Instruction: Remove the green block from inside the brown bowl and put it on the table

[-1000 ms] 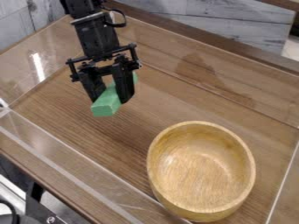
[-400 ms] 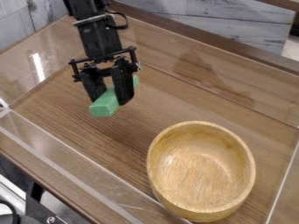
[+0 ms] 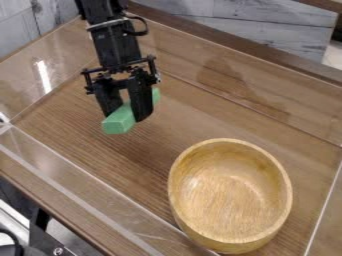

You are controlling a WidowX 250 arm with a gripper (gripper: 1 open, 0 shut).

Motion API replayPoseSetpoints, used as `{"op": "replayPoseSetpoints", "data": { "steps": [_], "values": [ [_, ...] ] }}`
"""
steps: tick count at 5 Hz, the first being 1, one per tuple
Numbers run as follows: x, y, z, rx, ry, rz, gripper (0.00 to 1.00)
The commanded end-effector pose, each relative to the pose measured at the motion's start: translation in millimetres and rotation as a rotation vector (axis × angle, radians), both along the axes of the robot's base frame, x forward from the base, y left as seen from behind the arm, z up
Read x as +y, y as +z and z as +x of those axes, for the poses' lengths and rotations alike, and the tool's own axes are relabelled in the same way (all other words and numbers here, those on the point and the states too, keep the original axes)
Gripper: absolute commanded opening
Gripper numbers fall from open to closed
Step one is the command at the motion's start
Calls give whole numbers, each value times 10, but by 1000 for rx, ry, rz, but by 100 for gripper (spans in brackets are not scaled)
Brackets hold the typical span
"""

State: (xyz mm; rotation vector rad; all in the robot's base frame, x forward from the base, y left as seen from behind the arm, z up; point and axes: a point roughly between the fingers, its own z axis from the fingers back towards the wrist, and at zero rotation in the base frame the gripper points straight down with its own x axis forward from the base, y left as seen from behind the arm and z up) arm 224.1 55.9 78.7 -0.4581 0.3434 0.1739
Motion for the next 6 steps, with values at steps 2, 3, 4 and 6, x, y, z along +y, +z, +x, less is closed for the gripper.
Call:
{"op": "replayPoseSetpoints", "data": {
  "steps": [2,3,4,6],
  "values": [
    [18,67,105,-49,-71,11,0],
    [13,42,120,-46,-91,4,0],
    [8,19,133,-44,-108,-2,0],
    [-5,-10,153,-35,-137,-13,0]
  ]
}}
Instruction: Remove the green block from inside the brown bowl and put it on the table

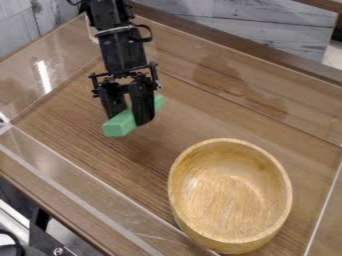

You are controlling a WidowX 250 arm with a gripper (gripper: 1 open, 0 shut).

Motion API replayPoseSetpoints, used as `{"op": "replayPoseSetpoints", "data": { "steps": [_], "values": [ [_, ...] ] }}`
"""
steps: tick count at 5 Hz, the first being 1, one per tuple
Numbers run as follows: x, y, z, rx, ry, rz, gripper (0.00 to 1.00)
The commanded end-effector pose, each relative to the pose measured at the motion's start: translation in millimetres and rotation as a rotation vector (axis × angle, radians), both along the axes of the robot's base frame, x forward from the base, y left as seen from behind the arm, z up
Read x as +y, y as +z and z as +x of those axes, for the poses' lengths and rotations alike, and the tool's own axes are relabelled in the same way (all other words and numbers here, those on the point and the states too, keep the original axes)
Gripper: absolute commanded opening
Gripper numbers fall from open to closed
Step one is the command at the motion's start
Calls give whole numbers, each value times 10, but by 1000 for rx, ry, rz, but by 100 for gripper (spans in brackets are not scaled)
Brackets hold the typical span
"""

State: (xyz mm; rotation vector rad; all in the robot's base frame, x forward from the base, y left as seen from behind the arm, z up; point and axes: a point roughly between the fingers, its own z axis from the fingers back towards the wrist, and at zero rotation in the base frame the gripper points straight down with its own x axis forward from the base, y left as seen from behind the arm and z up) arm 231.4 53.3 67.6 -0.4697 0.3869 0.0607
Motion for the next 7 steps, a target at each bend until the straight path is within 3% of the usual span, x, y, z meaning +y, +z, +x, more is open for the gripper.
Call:
{"op": "replayPoseSetpoints", "data": {
  "steps": [1,7],
  "values": [
    [14,87,87,-47,-36,13,0],
    [-51,80,78,8,-101,-14,0]
  ]
}}
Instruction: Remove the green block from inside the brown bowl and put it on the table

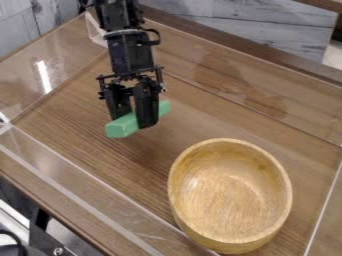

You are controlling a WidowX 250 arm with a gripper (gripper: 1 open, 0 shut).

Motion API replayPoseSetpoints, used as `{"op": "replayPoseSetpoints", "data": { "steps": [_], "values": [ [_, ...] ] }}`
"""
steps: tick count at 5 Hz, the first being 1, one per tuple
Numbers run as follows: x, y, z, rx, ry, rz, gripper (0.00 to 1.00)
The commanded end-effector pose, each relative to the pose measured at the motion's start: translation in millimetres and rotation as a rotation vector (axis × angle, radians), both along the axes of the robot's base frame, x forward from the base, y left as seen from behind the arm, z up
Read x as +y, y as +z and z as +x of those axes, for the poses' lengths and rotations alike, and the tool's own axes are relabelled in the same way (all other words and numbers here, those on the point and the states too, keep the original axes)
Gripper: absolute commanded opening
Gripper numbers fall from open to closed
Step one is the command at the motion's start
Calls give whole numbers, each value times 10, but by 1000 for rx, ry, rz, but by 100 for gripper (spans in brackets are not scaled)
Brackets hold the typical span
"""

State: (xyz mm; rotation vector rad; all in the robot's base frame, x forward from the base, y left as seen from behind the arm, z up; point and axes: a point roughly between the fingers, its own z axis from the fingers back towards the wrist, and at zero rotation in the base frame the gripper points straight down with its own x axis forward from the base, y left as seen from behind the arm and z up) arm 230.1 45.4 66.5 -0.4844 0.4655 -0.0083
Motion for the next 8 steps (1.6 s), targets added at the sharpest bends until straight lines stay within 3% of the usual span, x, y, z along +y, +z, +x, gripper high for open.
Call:
{"op": "replayPoseSetpoints", "data": {
  "steps": [1,2,8],
  "values": [
    [18,90,90,-44,-31,10,0],
    [6,94,82,-33,-41,5,0],
    [65,70,117,-54,-64,-46,0]
  ]
}}
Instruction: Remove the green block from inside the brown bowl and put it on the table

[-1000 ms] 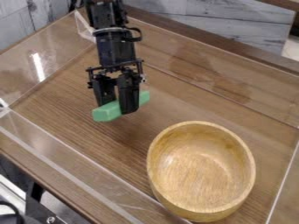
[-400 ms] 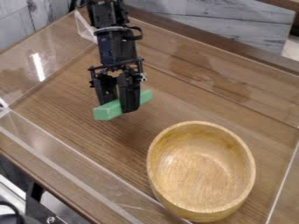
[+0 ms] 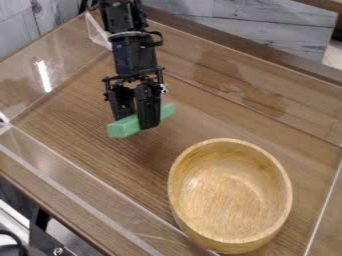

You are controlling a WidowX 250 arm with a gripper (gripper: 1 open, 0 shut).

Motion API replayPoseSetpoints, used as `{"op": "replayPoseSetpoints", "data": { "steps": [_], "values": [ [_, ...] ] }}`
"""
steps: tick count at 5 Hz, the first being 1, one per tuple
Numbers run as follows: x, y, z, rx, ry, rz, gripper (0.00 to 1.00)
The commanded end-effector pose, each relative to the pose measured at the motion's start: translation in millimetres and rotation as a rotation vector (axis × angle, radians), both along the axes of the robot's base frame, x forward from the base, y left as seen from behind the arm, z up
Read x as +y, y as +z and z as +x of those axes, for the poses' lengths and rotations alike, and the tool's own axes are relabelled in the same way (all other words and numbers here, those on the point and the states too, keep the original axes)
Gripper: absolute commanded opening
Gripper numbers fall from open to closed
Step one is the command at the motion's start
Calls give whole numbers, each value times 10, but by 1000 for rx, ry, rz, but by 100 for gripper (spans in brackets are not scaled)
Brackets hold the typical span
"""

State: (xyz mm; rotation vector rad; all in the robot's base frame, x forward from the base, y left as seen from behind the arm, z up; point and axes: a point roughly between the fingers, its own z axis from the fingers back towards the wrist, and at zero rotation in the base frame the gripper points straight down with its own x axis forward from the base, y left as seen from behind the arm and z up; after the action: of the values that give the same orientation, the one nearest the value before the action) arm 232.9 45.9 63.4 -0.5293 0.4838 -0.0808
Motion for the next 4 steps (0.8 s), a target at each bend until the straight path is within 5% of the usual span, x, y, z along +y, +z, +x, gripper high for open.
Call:
{"op": "replayPoseSetpoints", "data": {
  "steps": [1,4],
  "values": [
    [70,97,94,-59,-5,4,0],
    [101,87,107,-62,-11,-22,0]
  ]
}}
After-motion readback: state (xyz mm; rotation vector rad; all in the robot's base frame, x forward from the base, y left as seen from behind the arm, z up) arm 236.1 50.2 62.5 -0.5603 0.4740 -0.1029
